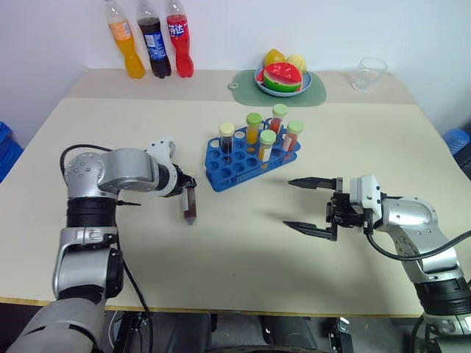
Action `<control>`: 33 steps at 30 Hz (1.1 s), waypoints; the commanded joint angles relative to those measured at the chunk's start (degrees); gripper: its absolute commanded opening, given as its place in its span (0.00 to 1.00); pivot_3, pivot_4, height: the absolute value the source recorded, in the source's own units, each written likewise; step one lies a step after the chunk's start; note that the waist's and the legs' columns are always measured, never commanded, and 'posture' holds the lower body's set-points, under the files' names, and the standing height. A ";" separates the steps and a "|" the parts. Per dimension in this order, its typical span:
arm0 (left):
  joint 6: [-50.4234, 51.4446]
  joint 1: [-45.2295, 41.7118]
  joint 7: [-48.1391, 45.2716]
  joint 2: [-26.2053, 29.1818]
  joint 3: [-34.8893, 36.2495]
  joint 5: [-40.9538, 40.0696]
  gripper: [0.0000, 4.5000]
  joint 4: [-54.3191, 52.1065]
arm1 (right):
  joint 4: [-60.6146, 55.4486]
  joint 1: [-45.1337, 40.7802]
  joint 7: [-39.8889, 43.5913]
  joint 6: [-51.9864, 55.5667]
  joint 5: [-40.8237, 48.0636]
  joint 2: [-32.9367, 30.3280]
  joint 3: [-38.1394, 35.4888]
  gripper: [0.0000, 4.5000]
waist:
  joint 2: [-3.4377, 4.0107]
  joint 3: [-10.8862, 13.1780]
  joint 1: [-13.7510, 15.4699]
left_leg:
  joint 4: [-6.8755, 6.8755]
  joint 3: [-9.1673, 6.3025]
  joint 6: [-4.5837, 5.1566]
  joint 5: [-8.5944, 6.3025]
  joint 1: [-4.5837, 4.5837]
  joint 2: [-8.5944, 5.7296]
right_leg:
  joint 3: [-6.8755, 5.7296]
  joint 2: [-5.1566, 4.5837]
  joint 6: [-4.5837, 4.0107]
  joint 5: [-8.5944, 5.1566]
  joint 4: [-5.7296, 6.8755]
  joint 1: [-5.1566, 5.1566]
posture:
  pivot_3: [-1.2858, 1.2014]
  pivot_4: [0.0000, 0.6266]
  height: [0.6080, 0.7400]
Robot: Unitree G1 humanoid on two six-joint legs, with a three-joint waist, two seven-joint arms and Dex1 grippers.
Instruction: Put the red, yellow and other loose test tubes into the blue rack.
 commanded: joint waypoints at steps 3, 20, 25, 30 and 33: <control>-3.58 2.38 -16.64 7.21 0.68 5.88 0.21 -17.67 | 1.42 -3.17 1.28 -0.14 1.47 0.05 -1.12 1.00 | -0.04 0.04 0.00 | -0.02 0.02 0.00 0.00 -0.04 0.00 | -0.01 0.00 -0.01 0.00 -0.03 -0.02 | 0.52 0.24 1.00; -83.35 18.18 -92.75 -2.39 -11.15 87.02 0.21 -20.79 | 1.60 -1.14 -1.33 1.00 1.53 -1.91 -5.61 1.00 | -0.01 0.05 0.40 | -0.12 0.17 0.52 -0.28 -0.07 0.06 | 0.00 0.02 -0.26 -0.11 -0.67 0.24 | 0.52 0.24 1.00; -97.17 16.05 -95.03 -12.26 -14.54 95.24 0.21 -10.59 | -0.19 0.13 -2.04 2.81 2.34 -3.34 -7.37 1.00 | 0.01 0.04 0.39 | -0.05 0.18 0.75 -0.41 -0.13 0.06 | 0.02 -0.09 0.10 0.09 -0.81 0.24 | 0.52 0.24 1.00; -102.80 12.85 -95.57 -19.62 -16.36 99.78 0.21 0.30 | -3.50 1.56 -2.85 5.62 3.02 -4.98 -8.90 1.00 | 0.01 0.04 0.89 | -0.04 0.19 0.76 -0.42 -0.12 0.06 | 0.01 -0.04 0.20 0.14 -0.80 0.24 | 0.52 0.24 1.00; -103.81 12.61 -95.85 -21.16 -16.36 101.21 0.21 3.19 | -5.02 2.13 -3.17 6.99 3.62 -5.71 -9.72 1.00 | 0.03 0.03 0.88 | -0.04 0.20 0.77 -0.42 -0.08 0.09 | 0.01 0.02 0.20 0.14 -0.77 0.24 | 0.52 0.24 1.00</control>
